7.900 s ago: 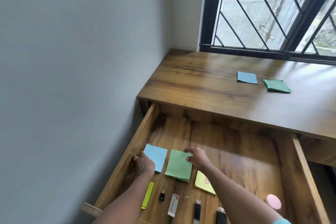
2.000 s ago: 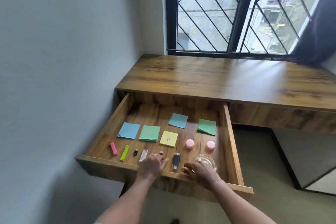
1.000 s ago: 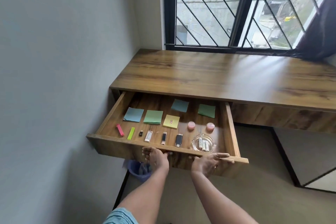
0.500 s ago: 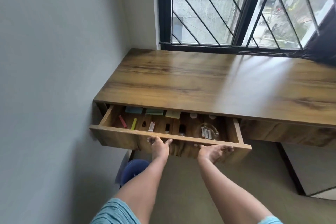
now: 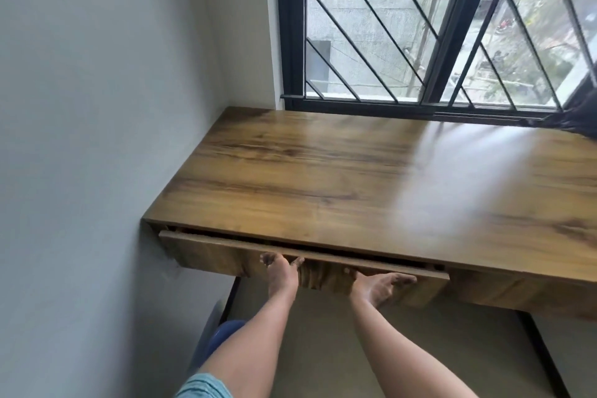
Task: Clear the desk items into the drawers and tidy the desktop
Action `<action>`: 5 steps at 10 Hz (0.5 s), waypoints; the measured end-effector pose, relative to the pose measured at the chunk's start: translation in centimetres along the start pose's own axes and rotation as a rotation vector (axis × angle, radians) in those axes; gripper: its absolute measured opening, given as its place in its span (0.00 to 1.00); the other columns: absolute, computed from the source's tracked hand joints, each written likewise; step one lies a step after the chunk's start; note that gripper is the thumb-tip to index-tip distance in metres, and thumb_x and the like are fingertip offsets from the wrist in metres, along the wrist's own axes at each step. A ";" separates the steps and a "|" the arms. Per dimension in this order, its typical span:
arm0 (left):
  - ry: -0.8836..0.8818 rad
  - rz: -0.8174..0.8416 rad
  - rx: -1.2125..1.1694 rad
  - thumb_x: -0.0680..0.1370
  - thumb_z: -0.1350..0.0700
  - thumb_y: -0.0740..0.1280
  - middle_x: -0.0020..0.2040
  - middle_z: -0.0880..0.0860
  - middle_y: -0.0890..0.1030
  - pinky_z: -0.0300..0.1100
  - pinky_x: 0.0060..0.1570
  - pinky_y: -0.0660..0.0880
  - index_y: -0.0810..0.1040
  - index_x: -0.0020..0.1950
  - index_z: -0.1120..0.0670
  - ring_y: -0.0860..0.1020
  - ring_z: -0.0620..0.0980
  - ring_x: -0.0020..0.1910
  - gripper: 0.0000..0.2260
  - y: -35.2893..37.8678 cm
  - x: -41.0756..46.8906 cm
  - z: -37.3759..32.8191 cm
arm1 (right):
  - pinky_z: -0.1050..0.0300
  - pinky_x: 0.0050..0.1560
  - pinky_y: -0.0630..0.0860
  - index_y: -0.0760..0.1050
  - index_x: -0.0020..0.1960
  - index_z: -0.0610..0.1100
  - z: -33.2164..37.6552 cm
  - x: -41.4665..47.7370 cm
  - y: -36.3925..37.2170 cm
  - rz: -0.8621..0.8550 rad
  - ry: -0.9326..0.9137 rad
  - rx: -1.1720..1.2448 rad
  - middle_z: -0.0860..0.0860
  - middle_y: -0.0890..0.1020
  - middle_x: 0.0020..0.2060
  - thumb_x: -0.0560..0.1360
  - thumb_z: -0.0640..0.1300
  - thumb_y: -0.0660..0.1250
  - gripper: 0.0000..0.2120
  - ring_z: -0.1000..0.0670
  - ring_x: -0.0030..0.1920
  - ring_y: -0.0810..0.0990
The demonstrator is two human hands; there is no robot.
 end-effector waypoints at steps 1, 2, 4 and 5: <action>-0.007 -0.010 0.014 0.80 0.56 0.64 0.64 0.63 0.75 0.46 0.59 0.71 0.65 0.69 0.66 0.74 0.59 0.64 0.22 0.4 0.7 -0.9 | 0.45 0.60 0.73 0.33 0.75 0.37 0.5 0.9 0.9 0.005 -0.002 -0.014 0.29 0.70 0.64 0.68 0.34 0.75 0.56 0.32 0.62 0.74; 0.051 -0.067 0.107 0.80 0.57 0.63 0.61 0.64 0.76 0.47 0.58 0.73 0.71 0.63 0.65 0.76 0.59 0.62 0.16 0.7 0.8 -0.8 | 0.44 0.59 0.73 0.33 0.75 0.37 0.2 1.1 1.1 -0.002 -0.019 -0.047 0.30 0.67 0.67 0.67 0.35 0.75 0.57 0.32 0.63 0.73; 0.078 -0.047 0.134 0.80 0.58 0.62 0.58 0.63 0.78 0.48 0.57 0.73 0.74 0.57 0.65 0.77 0.59 0.59 0.11 0.3 0.9 -0.7 | 0.43 0.62 0.71 0.31 0.75 0.35 0.4 0.6 0.6 0.066 -0.047 -0.108 0.31 0.65 0.68 0.66 0.42 0.77 0.60 0.35 0.67 0.69; 0.033 -0.001 0.123 0.80 0.57 0.63 0.60 0.63 0.77 0.46 0.58 0.71 0.75 0.58 0.66 0.75 0.60 0.60 0.13 -0.5 0.7 -1.2 | 0.44 0.61 0.69 0.33 0.75 0.35 0.9 -0.7 -0.6 0.082 -0.075 -0.195 0.34 0.63 0.71 0.66 0.49 0.77 0.60 0.35 0.68 0.68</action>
Point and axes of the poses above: each hand's wrist, its own x-axis towards the middle knuckle, its own y-axis out of the palm, z = x × y, the point moved 3 cm from there along x, towards the middle knuckle
